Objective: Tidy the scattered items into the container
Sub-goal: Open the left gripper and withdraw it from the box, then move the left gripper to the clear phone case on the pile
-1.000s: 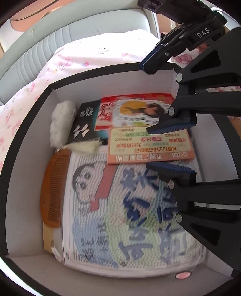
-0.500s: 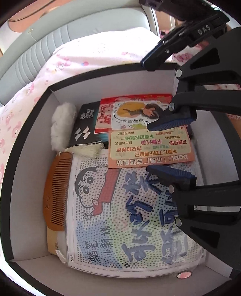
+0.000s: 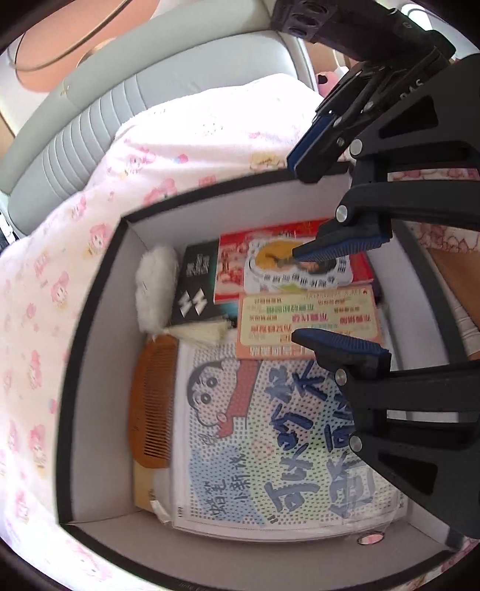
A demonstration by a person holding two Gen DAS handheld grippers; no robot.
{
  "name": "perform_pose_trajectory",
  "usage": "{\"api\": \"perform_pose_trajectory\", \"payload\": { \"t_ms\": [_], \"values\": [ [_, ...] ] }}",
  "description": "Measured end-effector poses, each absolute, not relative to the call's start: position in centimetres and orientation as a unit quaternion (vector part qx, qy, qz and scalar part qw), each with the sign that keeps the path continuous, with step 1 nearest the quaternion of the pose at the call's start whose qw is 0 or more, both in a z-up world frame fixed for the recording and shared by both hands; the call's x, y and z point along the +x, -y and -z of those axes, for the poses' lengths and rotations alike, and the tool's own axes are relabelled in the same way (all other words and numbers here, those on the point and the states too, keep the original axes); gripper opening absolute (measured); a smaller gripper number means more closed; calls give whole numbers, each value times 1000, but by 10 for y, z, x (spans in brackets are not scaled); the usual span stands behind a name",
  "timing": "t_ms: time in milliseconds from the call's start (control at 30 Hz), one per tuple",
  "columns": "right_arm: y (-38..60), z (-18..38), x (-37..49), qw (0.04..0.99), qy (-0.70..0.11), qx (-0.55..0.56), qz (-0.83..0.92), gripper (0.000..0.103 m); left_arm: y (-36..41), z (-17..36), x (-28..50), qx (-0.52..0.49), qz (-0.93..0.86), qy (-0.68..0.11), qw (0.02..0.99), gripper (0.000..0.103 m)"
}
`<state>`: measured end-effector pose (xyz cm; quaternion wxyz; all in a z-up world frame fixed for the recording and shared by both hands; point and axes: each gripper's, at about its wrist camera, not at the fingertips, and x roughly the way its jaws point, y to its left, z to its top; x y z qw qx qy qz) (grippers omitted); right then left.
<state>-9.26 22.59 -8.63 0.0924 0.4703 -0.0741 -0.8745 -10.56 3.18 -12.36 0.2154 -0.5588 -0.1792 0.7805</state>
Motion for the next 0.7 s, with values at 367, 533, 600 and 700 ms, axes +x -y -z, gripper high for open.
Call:
{"api": "perform_pose_trajectory", "payload": {
  "t_ms": [367, 533, 600, 700],
  "values": [
    [-194, 39, -60, 113, 52, 428, 895, 34, -42, 62, -72, -491, -824, 161, 231, 38],
    [-176, 22, -38, 127, 44, 414, 900, 34, -20, 47, -48, -478, -835, 156, 222, 38],
    [-167, 19, -30, 135, 42, 413, 900, 34, -12, 44, -41, -475, -840, 149, 216, 38],
    [-149, 15, -18, 153, 35, 411, 898, 34, 9, 38, -25, -472, -845, 143, 207, 38]
  ]
}}
